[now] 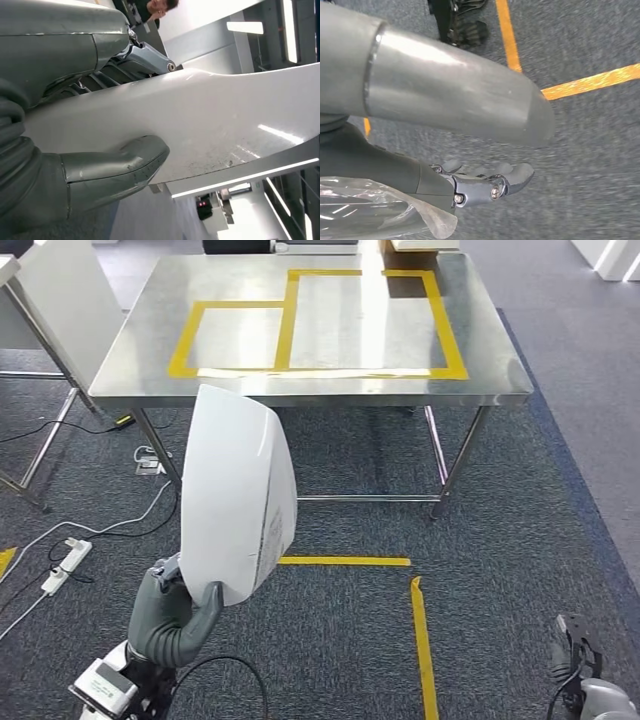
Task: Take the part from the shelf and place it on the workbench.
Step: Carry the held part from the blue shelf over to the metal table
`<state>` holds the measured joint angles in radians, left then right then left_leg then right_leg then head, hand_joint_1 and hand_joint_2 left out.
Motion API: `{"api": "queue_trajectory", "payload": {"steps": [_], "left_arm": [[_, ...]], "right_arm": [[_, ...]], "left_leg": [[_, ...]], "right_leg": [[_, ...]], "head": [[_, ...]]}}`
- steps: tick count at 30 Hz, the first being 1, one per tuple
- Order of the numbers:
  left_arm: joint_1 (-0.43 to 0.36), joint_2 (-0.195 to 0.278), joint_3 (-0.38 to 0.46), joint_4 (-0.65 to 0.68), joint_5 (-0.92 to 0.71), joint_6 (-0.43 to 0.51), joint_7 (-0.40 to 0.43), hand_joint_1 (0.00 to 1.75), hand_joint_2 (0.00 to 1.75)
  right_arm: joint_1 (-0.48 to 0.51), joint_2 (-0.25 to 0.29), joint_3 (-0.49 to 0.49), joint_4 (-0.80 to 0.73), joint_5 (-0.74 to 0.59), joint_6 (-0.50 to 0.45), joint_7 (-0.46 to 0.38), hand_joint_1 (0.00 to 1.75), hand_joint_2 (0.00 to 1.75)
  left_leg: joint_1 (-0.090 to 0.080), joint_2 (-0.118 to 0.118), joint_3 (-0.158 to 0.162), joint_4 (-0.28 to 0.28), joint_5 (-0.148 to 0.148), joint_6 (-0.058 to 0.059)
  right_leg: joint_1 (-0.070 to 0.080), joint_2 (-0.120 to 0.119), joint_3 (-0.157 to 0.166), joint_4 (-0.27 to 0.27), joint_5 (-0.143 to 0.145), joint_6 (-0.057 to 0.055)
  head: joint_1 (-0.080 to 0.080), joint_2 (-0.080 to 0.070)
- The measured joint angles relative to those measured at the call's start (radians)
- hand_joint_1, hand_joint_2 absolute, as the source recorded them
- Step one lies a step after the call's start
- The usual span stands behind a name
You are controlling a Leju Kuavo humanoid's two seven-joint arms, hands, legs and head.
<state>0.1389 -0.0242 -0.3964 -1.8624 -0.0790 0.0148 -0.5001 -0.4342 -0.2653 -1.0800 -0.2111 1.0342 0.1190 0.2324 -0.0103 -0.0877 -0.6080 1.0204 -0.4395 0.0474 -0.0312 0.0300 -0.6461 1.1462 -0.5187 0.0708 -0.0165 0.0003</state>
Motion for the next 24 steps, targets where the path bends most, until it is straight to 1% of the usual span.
{"api": "queue_trajectory", "payload": {"steps": [1,2,3,4,5,6,7,8,9,10,11,12,13,14,15,16,17,18,19,20,23,24], "left_arm": [[-0.001,0.0,0.0,0.0,0.0,0.0,0.0,1.75,1.75],[-0.001,0.0,0.0,0.0,0.0,0.0,0.0,1.75,1.75],[-0.001,0.0,0.0,0.0,0.0,0.0,0.0,1.75,1.75],[0.0,0.0,0.0,0.0,0.0,-0.001,0.0,1.75,1.75],[0.001,0.001,0.0,0.0,0.0,-0.001,0.0,1.75,1.75],[0.001,0.002,0.0,-0.001,0.0,-0.001,0.0,1.75,1.75],[0.0,0.002,0.0,-0.001,0.0,-0.001,-0.001,1.75,1.75],[-0.002,0.003,0.0,-0.001,0.0,-0.001,-0.001,1.75,1.75],[-0.003,0.003,0.0,-0.001,0.0,-0.001,-0.001,1.75,1.75],[-0.004,0.004,0.0,-0.001,0.0,-0.001,-0.001,1.75,1.75],[-0.004,0.004,0.0,-0.001,0.0,-0.001,-0.001,1.75,1.75],[-0.004,0.004,0.0,0.0,0.0,-0.001,-0.001,1.75,1.75],[-0.004,0.005,0.0,0.0,0.0,-0.001,-0.001,1.75,1.75],[-0.004,0.005,0.0,0.0,0.0,-0.001,-0.001,1.75,1.75],[-0.005,0.005,0.0,-0.001,0.0,-0.002,-0.001,1.75,1.75],[-0.005,0.005,0.0,-0.001,0.0,-0.004,-0.001,1.75,1.75],[-0.007,0.005,0.0,-0.001,0.0,-0.006,-0.001,1.75,1.75],[-0.008,0.005,0.0,-0.001,0.0,-0.007,-0.001,1.75,1.75],[-0.009,0.005,0.0,-0.001,0.0,-0.008,0.0,1.75,1.75],[-0.009,0.005,0.0,-0.001,0.0,-0.01,0.0,1.75,1.75],[-0.013,0.004,0.001,0.0,-0.001,-0.014,0.0,1.75,1.75],[-0.014,0.004,0.001,0.0,-0.001,-0.015,0.001,1.75,1.75]], "right_arm": [[0.0,-0.001,-0.001,0.001,0.0,0.0,0.0,0.0,0.0],[0.001,-0.001,-0.001,0.002,0.0,0.0,0.0,0.0,0.0],[0.002,-0.002,-0.002,0.003,0.0,0.0,0.001,0.0,0.0],[0.002,-0.002,-0.002,0.004,0.0,0.0,0.002,0.0,0.0],[0.001,-0.001,-0.002,0.005,0.0,0.0,0.002,0.0,0.0],[0.0,-0.001,-0.003,0.005,0.001,0.0,0.003,0.0,0.0],[-0.002,0.0,-0.003,0.005,0.001,0.0,0.002,0.0,0.0],[-0.002,0.0,-0.003,0.005,0.001,0.001,0.002,0.0,0.0],[-0.002,-0.001,-0.003,0.005,0.001,0.0,0.002,0.0,0.0],[-0.001,-0.001,-0.003,0.005,0.002,0.0,0.002,0.0,0.0],[-0.001,-0.001,-0.004,0.005,0.003,0.0,0.003,0.0,0.0],[-0.001,-0.001,-0.004,0.005,0.004,-0.001,0.004,0.0,0.0],[-0.002,-0.001,-0.004,0.005,0.004,0.0,0.005,0.0,0.0],[-0.004,-0.001,-0.004,0.005,0.005,0.0,0.007,0.0,0.0],[-0.008,-0.001,-0.005,0.005,0.005,0.0,0.01,0.0,0.0],[-0.012,-0.001,-0.005,0.005,0.005,0.0,0.012,0.0,0.0],[-0.016,-0.001,-0.006,0.005,0.004,0.0,0.014,0.0,0.0],[-0.02,0.0,-0.007,0.005,0.002,0.0,0.015,0.0,0.0],[-0.022,0.0,-0.008,0.006,0.0,0.0,0.015,0.0,0.0],[-0.022,0.001,-0.009,0.006,-0.001,0.001,0.015,0.0,0.0],[-0.028,0.002,-0.012,0.006,-0.001,0.002,0.014,0.0,0.0],[-0.03,0.002,-0.012,0.006,-0.001,0.002,0.014,0.0,0.0]], "left_leg": [[0.001,-0.012,-0.004,0.01,-0.004,-0.006],[0.002,-0.025,-0.01,0.016,-0.006,-0.012],[0.002,-0.037,-0.017,0.02,-0.006,-0.017],[0.003,-0.049,-0.022,0.023,-0.005,-0.021],[0.004,-0.059,-0.025,0.022,-0.004,-0.025],[0.003,-0.051,-0.028,0.029,-0.008,-0.029],[0.001,-0.028,-0.037,0.049,-0.02,-0.034],[0.001,0.005,-0.055,0.09,-0.041,-0.039],[0.001,0.041,-0.084,0.15,-0.068,-0.044],[0.003,0.064,-0.119,0.219,-0.095,-0.047],[0.006,0.075,-0.149,0.276,-0.112,-0.048],[0.007,0.079,-0.165,0.303,-0.112,-0.047],[0.007,0.08,-0.162,0.294,-0.094,-0.044],[0.006,0.081,-0.141,0.246,-0.061,-0.038],[0.002,0.083,-0.108,0.176,-0.025,-0.03],[-0.002,0.086,-0.076,0.113,-0.002,-0.021],[-0.006,0.089,-0.051,0.063,0.011,-0.015],[-0.01,0.091,-0.038,0.037,0.011,-0.011],[-0.012,0.091,-0.035,0.03,0.006,-0.009],[-0.011,0.09,-0.033,0.023,0.009,-0.012],[-0.008,0.088,-0.026,0.008,0.015,-0.024],[-0.008,0.089,-0.025,0.008,0.013,-0.023]], "right_leg": [[-0.006,0.027,0.027,-0.059,0.021,0.003],[-0.01,0.049,0.044,-0.093,0.028,0.002],[-0.011,0.063,0.052,-0.105,0.023,-0.002],[-0.01,0.058,0.056,-0.108,0.021,-0.009],[-0.011,0.044,0.056,-0.105,0.02,-0.017],[-0.011,0.031,0.06,-0.106,0.02,-0.023],[-0.012,0.018,0.065,-0.108,0.018,-0.03],[-0.011,0.003,0.071,-0.11,0.016,-0.036],[-0.008,-0.01,0.076,-0.111,0.013,-0.041],[-0.005,-0.026,0.081,-0.111,0.009,-0.045],[-0.002,-0.041,0.084,-0.111,0.006,-0.047],[0.0,-0.055,0.088,-0.111,0.002,-0.048],[0.002,-0.066,0.093,-0.111,-0.002,-0.048],[0.004,-0.076,0.098,-0.111,-0.006,-0.047],[0.005,-0.084,0.103,-0.111,-0.01,-0.045],[0.007,-0.09,0.106,-0.112,-0.013,-0.042],[0.008,-0.095,0.108,-0.113,-0.016,-0.038],[0.008,-0.099,0.109,-0.115,-0.017,-0.033],[0.009,-0.103,0.11,-0.118,-0.017,-0.028],[0.009,-0.105,0.112,-0.121,-0.017,-0.026],[0.01,-0.104,0.121,-0.137,-0.013,-0.037],[0.01,-0.103,0.124,-0.143,-0.01,-0.038]], "head": [[0.0,0.0],[0.001,0.0],[0.002,0.0],[0.002,0.0],[0.003,0.0],[0.001,0.0],[-0.003,0.0],[-0.007,0.0],[-0.011,0.0],[-0.013,0.0],[-0.013,0.0],[-0.014,0.0],[-0.013,0.0],[-0.013,0.0],[-0.013,0.0],[-0.013,0.0],[-0.013,0.0],[-0.013,0.0],[-0.013,0.0],[-0.013,0.0],[-0.01,0.0],[-0.009,0.0]]}}
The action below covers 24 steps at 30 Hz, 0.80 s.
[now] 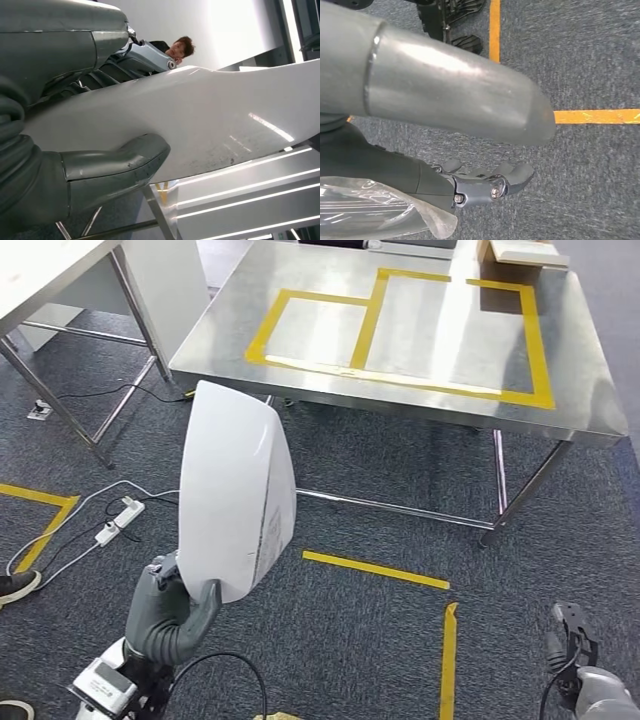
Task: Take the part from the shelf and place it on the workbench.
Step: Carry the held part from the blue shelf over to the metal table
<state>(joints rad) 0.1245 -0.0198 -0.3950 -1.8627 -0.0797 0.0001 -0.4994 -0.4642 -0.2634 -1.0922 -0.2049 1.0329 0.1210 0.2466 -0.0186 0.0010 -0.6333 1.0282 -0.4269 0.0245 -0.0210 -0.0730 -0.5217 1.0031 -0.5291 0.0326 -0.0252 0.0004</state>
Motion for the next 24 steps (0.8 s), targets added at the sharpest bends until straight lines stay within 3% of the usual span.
{"api": "queue_trajectory", "payload": {"steps": [10,12,14,16,17,18,19,21,22,24], "left_arm": [[-0.003,0.001,0.001,0.0,0.0,-0.002,0.001,1.75,1.75],[-0.002,0.001,0.001,0.0,0.0,-0.002,0.001,1.75,1.75],[-0.003,0.0,0.001,0.0,0.0,-0.002,0.001,1.75,1.75],[-0.004,-0.001,0.002,0.0,0.0,-0.002,0.001,1.75,1.75],[-0.003,-0.001,0.002,0.0,0.0,-0.003,0.001,1.75,1.75],[-0.003,-0.001,0.002,0.0,0.0,-0.003,0.002,1.75,1.75],[-0.003,-0.001,0.002,0.001,0.0,-0.004,0.002,1.75,1.75],[-0.002,-0.001,0.002,0.001,0.0,-0.004,0.002,1.75,1.75],[-0.002,-0.001,0.002,0.001,0.0,-0.004,0.002,1.75,1.75],[-0.002,-0.001,0.002,0.001,0.0,-0.005,0.003,1.75,1.75]], "right_arm": [[-0.003,0.0,-0.005,0.0,0.0,0.004,-0.007,0.0,0.0],[-0.005,0.0,-0.005,0.0,-0.001,0.004,-0.009,0.0,0.0],[-0.004,0.0,-0.007,0.0,-0.003,0.002,-0.011,0.0,0.0],[0.002,-0.001,-0.013,0.0,-0.01,-0.004,-0.01,0.0,0.0],[0.006,-0.001,-0.017,0.0,-0.015,-0.008,-0.009,0.0,0.0],[0.01,-0.001,-0.021,0.0,-0.02,-0.012,-0.007,0.0,0.0],[0.013,-0.001,-0.026,0.0,-0.025,-0.016,-0.006,0.0,0.0],[0.013,-0.001,-0.034,0.0,-0.034,-0.023,-0.004,0.0,0.0],[0.011,-0.001,-0.039,0.0,-0.038,-0.025,-0.003,0.0,0.0],[0.009,0.0,-0.047,0.0,-0.044,-0.03,-0.001,0.0,0.0]], "left_leg": [[-0.01,0.001,0.004,0.0,-0.014,0.032],[-0.007,-0.002,0.014,-0.011,-0.014,0.043],[-0.003,-0.003,0.025,-0.019,-0.014,0.052],[-0.005,-0.007,0.029,-0.019,-0.018,0.058],[-0.006,-0.01,0.032,-0.019,-0.02,0.059],[-0.006,-0.014,0.035,-0.018,-0.023,0.058],[-0.007,-0.018,0.04,-0.018,-0.026,0.056],[-0.008,-0.021,0.053,-0.015,-0.036,0.049],[-0.01,-0.021,0.057,-0.012,-0.042,0.045],[-0.013,-0.021,0.058,-0.009,-0.047,0.035]], "right_leg": [[-0.009,-0.001,0.02,-0.032,0.006,0.043],[-0.01,0.014,0.015,-0.018,-0.005,0.049],[-0.009,0.046,-0.036,0.075,-0.049,0.046],[-0.006,0.067,-0.127,0.224,-0.099,0.04],[-0.005,0.071,-0.163,0.272,-0.104,0.039],[-0.005,0.072,-0.182,0.283,-0.088,0.037],[-0.005,0.071,-0.177,0.249,-0.052,0.034],[-0.003,0.067,-0.126,0.115,0.033,0.027],[-0.001,0.064,-0.099,0.055,0.057,0.023],[0.004,0.061,-0.073,0.008,0.062,0.015]], "head": [[-0.001,0.0],[0.001,0.0],[0.005,0.0],[0.008,0.0],[0.009,0.0],[0.009,0.0],[0.009,0.0],[0.009,0.0],[0.009,0.0],[0.01,0.0]]}}
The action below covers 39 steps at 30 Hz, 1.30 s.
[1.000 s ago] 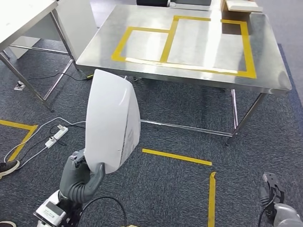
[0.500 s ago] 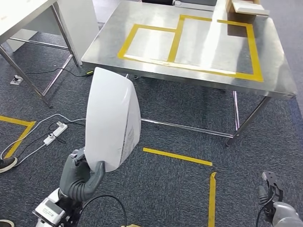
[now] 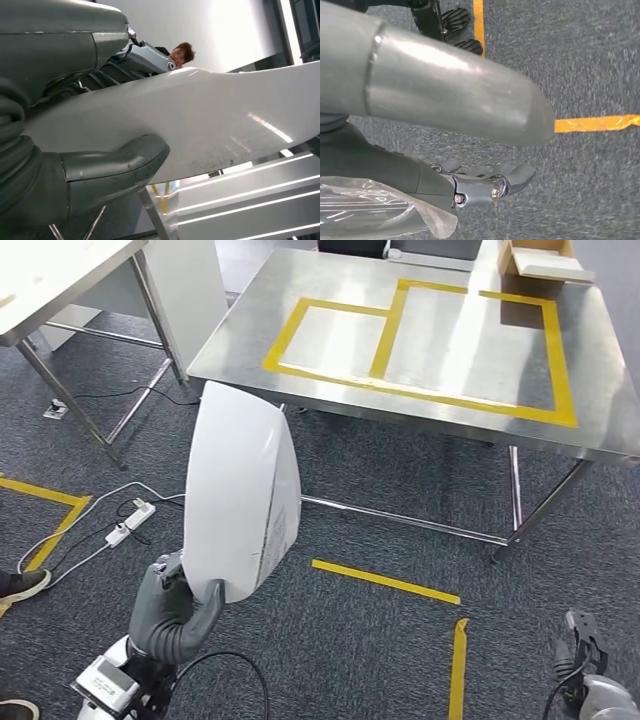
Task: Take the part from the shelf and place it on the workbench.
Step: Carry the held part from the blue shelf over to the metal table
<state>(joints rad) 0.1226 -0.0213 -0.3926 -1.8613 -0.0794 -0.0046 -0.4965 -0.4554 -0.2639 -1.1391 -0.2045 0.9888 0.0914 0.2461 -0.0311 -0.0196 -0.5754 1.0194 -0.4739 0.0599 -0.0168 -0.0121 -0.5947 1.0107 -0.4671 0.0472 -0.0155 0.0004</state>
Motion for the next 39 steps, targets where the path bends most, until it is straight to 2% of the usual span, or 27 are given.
{"api": "queue_trajectory", "payload": {"steps": [2,4,5,7,8,9,10,12,13,14,17,19,20,22,23,24,25,26,28,29,30,32,34,35,37,38,39], "left_arm": [[0.0,0.0,0.0,0.0,0.0,0.0,0.001,1.75,1.75],[-0.001,0.0,0.0,0.0,0.0,0.0,0.001,1.75,1.75],[-0.001,0.0,0.0,0.0,0.0,0.0,0.001,1.75,1.75],[-0.001,0.0,0.0,0.001,0.0,0.0,0.001,1.75,1.75],[0.0,0.001,0.0,0.001,0.0,0.0,0.002,1.75,1.75],[0.0,0.001,0.0,0.001,0.0,0.0,0.002,1.75,1.75],[0.0,0.002,0.0,0.001,0.0,0.0,0.002,1.75,1.75],[0.0,0.002,0.0,0.001,0.0,0.0,0.003,1.75,1.75],[0.0,0.002,0.0,0.001,0.0,0.0,0.003,1.75,1.75],[0.0,0.002,0.0,0.002,0.0,0.0,0.004,1.75,1.75],[-0.001,0.001,0.0,0.002,0.0,0.0,0.005,1.75,1.75],[-0.002,-0.001,0.0,0.002,0.0,0.0,0.006,1.75,1.75],[-0.002,-0.002,0.0,0.002,0.0,-0.001,0.007,1.75,1.75],[-0.002,-0.005,0.0,0.002,0.0,-0.002,0.01,1.75,1.75],[-0.002,-0.005,0.0,0.003,0.0,-0.002,0.011,1.75,1.75],[-0.001,-0.005,0.0,0.003,0.0,-0.002,0.012,1.75,1.75],[-0.001,-0.005,0.0,0.003,0.0,-0.002,0.012,1.75,1.75],[-0.001,-0.006,0.0,0.003,0.0,-0.002,0.012,1.75,1.75],[-0.002,-0.006,0.0,0.004,0.0,-0.002,0.012,1.75,1.75],[-0.002,-0.006,0.0,0.004,0.0,-0.002,0.012,1.75,1.75],[-0.002,-0.007,0.0,0.004,0.0,-0.002,0.012,1.75,1.75],[-0.002,-0.007,0.0,0.004,-0.001,-0.002,0.012,1.75,1.75],[-0.003,-0.006,0.0,0.004,-0.002,-0.003,0.012,1.75,1.75],[-0.004,-0.006,0.0,0.004,-0.002,-0.004,0.012,1.75,1.75],[-0.004,-0.006,0.0,0.004,-0.002,-0.006,0.012,1.75,1.75],[-0.003,-0.006,-0.001,0.005,-0.002,-0.008,0.012,1.75,1.75],[-0.002,-0.006,-0.001,0.006,-0.002,-0.009,0.012,1.75,1.75]], "right_arm": [[0.0,0.0,-0.006,0.0,-0.004,-0.004,0.002,0.0,0.0],[0.001,0.001,-0.01,0.0,-0.007,-0.006,0.002,0.0,0.0],[0.001,0.001,-0.012,0.0,-0.007,-0.007,0.002,0.0,0.0],[0.002,0.001,-0.015,0.0,-0.008,-0.007,0.002,0.0,0.0],[0.002,0.001,-0.017,0.0,-0.008,-0.007,0.002,0.0,0.0],[0.003,0.002,-0.018,0.0,-0.009,-0.007,0.002,0.0,0.0],[0.003,0.002,-0.019,0.0,-0.009,-0.007,0.002,0.0,0.0],[0.003,0.002,-0.023,0.0,-0.01,-0.007,0.002,0.0,0.0],[0.002,0.002,-0.024,0.0,-0.011,-0.007,0.002,0.0,0.0],[0.001,0.002,-0.026,0.0,-0.011,-0.007,0.002,0.0,0.0],[0.002,0.002,-0.028,0.0,-0.012,-0.007,0.002,0.0,0.0],[0.002,0.002,-0.03,0.0,-0.013,-0.008,0.002,0.0,0.0],[0.001,0.002,-0.031,0.0,-0.014,-0.008,0.002,0.0,0.0],[0.0,0.002,-0.033,0.0,-0.016,-0.008,0.002,0.0,0.0],[0.001,0.002,-0.035,0.0,-0.019,-0.008,0.002,0.0,0.0],[0.003,0.002,-0.036,0.001,-0.021,-0.009,0.002,0.0,0.0],[0.005,0.002,-0.038,0.001,-0.023,-0.009,0.002,0.0,0.0],[0.006,0.002,-0.041,0.001,-0.025,-0.01,0.002,0.0,0.0],[0.003,0.002,-0.046,0.001,-0.029,-0.012,0.002,0.0,0.0],[0.0,0.003,-0.049,0.002,-0.031,-0.013,0.002,0.0,0.0],[-0.002,0.004,-0.05,0.002,-0.032,-0.014,0.002,0.0,0.0],[-0.002,0.005,-0.053,0.002,-0.033,-0.015,0.006,0.0,0.0],[-0.001,0.006,-0.055,0.002,-0.031,-0.013,0.02,0.0,0.0],[-0.002,0.006,-0.056,0.002,-0.029,-0.011,0.03,0.0,0.0],[-0.002,0.006,-0.056,0.002,-0.026,-0.008,0.045,0.0,0.0],[0.0,0.006,-0.056,0.002,-0.026,-0.007,0.05,0.0,0.0],[0.003,0.006,-0.056,0.002,-0.027,-0.007,0.052,0.0,0.0]], "left_leg": [[0.001,0.003,0.0,0.001,-0.005,-0.01],[0.003,0.006,-0.012,0.037,-0.03,-0.025],[0.007,0.006,-0.033,0.084,-0.055,-0.033],[0.017,0.007,-0.102,0.22,-0.109,-0.046],[0.022,0.007,-0.133,0.272,-0.121,-0.05],[0.026,0.007,-0.149,0.292,-0.114,-0.054],[0.03,0.007,-0.145,0.272,-0.087,-0.056],[0.034,0.002,-0.094,0.145,-0.006,-0.056],[0.034,-0.004,-0.065,0.081,0.02,-0.054],[0.034,-0.008,-0.045,0.036,0.032,-0.052],[0.031,-0.008,-0.032,0.004,0.026,-0.038],[0.032,0.003,-0.025,-0.007,0.029,-0.024],[0.032,0.009,-0.021,-0.012,0.03,-0.017],[0.028,0.023,-0.019,-0.013,0.026,-0.007],[0.025,0.03,-0.018,-0.013,0.024,-0.005],[0.023,0.038,-0.017,-0.013,0.022,-0.003],[0.02,0.045,-0.015,-0.012,0.02,-0.002],[0.019,0.054,-0.012,-0.011,0.016,-0.003],[0.015,0.07,-0.005,-0.005,0.006,-0.01],[0.012,0.078,-0.002,-0.001,0.001,-0.015],[0.009,0.087,-0.001,0.002,-0.002,-0.019],[0.007,0.104,0.001,0.004,-0.007,-0.025],[0.011,0.089,-0.003,0.022,-0.025,-0.036],[0.015,0.07,-0.016,0.056,-0.046,-0.043],[0.022,0.036,-0.071,0.177,-0.107,-0.054],[0.023,0.03,-0.103,0.242,-0.131,-0.056],[0.024,0.029,-0.125,0.282,-0.139,-0.056]], "right_leg": [[-0.002,0.005,0.006,-0.005,-0.001,-0.009],[-0.007,0.009,0.013,-0.009,-0.002,-0.02],[-0.009,0.011,0.017,-0.01,-0.004,-0.024],[-0.01,0.014,0.023,-0.01,-0.009,-0.03],[-0.01,0.017,0.025,-0.01,-0.011,-0.031],[-0.011,0.02,0.028,-0.01,-0.013,-0.03],[-0.012,0.025,0.032,-0.01,-0.016,-0.028],[-0.015,0.034,0.041,-0.01,-0.023,-0.022],[-0.015,0.039,0.044,-0.009,-0.026,-0.017],[-0.015,0.044,0.044,-0.009,-0.028,-0.011],[-0.018,0.052,0.038,-0.015,-0.029,0.008],[-0.019,0.043,0.026,0.004,-0.044,0.016],[-0.018,0.036,0.005,0.042,-0.065,0.017],[-0.015,0.023,-0.062,0.171,-0.121,0.017],[-0.014,0.022,-0.097,0.232,-0.14,0.017],[-0.014,0.021,-0.119,0.264,-0.141,0.017],[-0.014,0.019,-0.122,0.259,-0.124,0.016],[-0.013,0.011,-0.101,0.211,-0.088,0.015],[-0.005,-0.035,-0.036,0.074,-0.025,0.01],[-0.001,-0.053,-0.011,0.026,-0.01,0.005],[0.003,-0.065,0.001,0.005,-0.007,0.0],[0.005,-0.048,0.003,0.004,-0.007,-0.011],[0.001,-0.032,0.004,0.002,-0.005,-0.019],[-0.001,-0.024,0.005,0.001,-0.005,-0.023],[-0.003,-0.011,0.006,0.001,-0.005,-0.029],[-0.003,-0.005,0.006,0.001,-0.006,-0.03],[-0.003,0.001,0.007,0.001,-0.006,-0.03]], "head": [[0.001,0.0],[-0.003,0.0],[-0.005,0.0],[-0.007,0.0],[-0.007,0.0],[-0.007,0.0],[-0.007,0.0],[-0.007,0.0],[-0.007,0.0],[-0.007,0.0],[-0.006,0.0],[-0.004,0.0],[-0.002,0.0],[0.002,0.0],[0.002,0.0],[0.002,0.0],[0.002,0.0],[0.002,0.0],[0.003,0.0],[0.004,0.0],[0.004,0.0],[0.004,0.0],[0.003,0.0],[0.003,0.0],[0.001,0.0],[0.001,0.0],[0.001,0.0]]}}
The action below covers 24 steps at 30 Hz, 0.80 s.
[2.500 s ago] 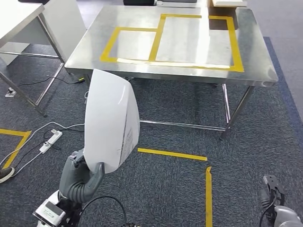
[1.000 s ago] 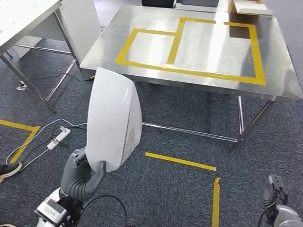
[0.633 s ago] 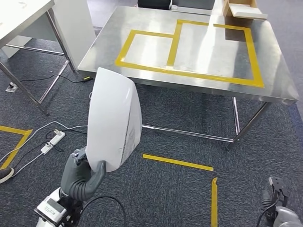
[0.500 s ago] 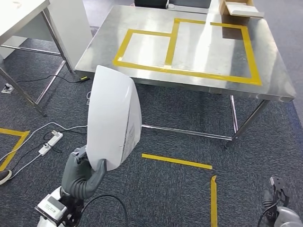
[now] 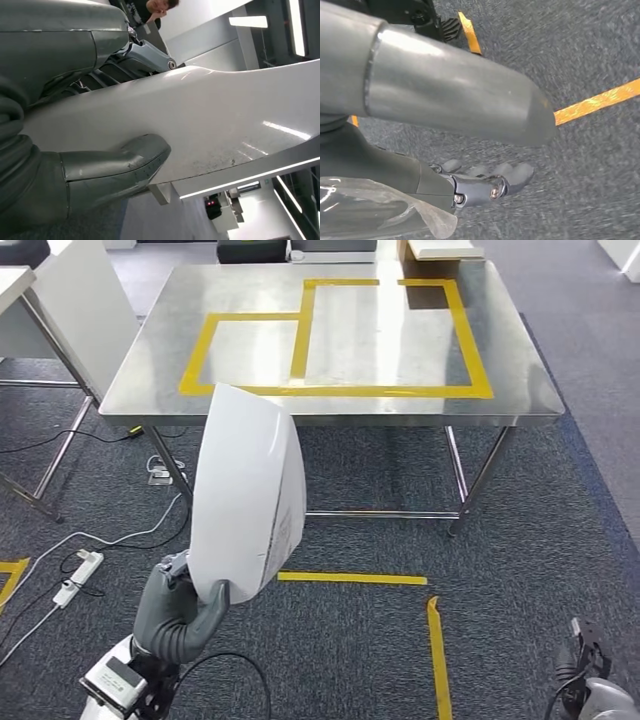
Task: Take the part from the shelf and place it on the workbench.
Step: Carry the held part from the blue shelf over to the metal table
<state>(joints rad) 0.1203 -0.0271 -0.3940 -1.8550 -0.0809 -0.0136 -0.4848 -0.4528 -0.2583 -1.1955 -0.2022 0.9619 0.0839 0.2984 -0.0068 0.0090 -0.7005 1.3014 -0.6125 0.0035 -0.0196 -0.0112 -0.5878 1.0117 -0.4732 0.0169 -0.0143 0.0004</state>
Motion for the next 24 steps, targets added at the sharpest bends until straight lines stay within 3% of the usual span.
{"api": "queue_trajectory", "payload": {"steps": [1,2,4,6,11,19,24], "left_arm": [[0.0,0.0,-0.001,0.001,0.0,-0.001,0.0,1.75,1.75],[0.001,0.0,-0.001,0.002,0.0,-0.002,0.0,1.75,1.75],[0.0,0.0,-0.003,0.002,0.0,-0.002,0.0,1.75,1.75],[-0.003,-0.001,-0.005,0.002,-0.001,-0.003,0.0,1.75,1.75],[-0.005,-0.006,-0.013,0.002,-0.008,-0.004,0.0,1.75,1.75],[-0.005,-0.008,-0.013,0.003,-0.009,-0.004,0.0,1.75,1.75],[-0.005,-0.01,-0.014,0.002,-0.009,-0.004,0.0,1.75,1.75]], "right_arm": [[0.002,0.0,0.0,0.0,-0.001,0.0,0.001,0.0,0.0],[0.004,0.0,-0.001,0.0,-0.001,-0.001,0.002,0.0,0.0],[0.005,0.0,-0.002,0.0,-0.001,-0.001,0.001,0.0,0.0],[0.006,-0.001,-0.003,0.0,0.0,-0.001,-0.003,0.0,0.0],[0.016,-0.007,-0.003,0.0,0.013,0.003,-0.022,0.0,0.0],[0.022,-0.01,-0.003,0.0,0.031,0.004,-0.039,0.0,0.0],[0.025,-0.012,-0.003,0.0,0.032,0.002,-0.039,0.0,0.0]], "left_leg": [[0.0,-0.001,-0.006,0.004,0.013,0.001],[0.001,-0.001,0.006,-0.03,0.044,0.004],[0.0,-0.006,0.064,-0.163,0.117,0.015],[-0.002,-0.012,0.103,-0.258,0.146,0.021],[-0.006,-0.014,0.108,-0.279,0.147,0.019],[-0.016,-0.014,0.107,-0.274,0.145,0.04],[-0.016,-0.012,0.113,-0.287,0.154,0.062]], "right_leg": [[0.0,0.006,0.001,0.0,0.0,0.0],[0.0,0.011,0.002,0.0,0.0,0.0],[0.001,0.02,0.005,0.0,-0.002,0.002],[0.003,0.026,0.002,0.002,-0.004,0.009],[0.0,0.026,0.002,-0.004,-0.001,0.012],[-0.009,0.027,0.007,-0.016,0.006,0.039],[-0.013,0.024,0.003,-0.014,0.002,0.054]], "head": [[0.0,0.0],[0.0,0.0],[0.0,0.0],[0.001,0.0],[0.002,0.0],[0.002,0.0],[0.002,0.0]]}}
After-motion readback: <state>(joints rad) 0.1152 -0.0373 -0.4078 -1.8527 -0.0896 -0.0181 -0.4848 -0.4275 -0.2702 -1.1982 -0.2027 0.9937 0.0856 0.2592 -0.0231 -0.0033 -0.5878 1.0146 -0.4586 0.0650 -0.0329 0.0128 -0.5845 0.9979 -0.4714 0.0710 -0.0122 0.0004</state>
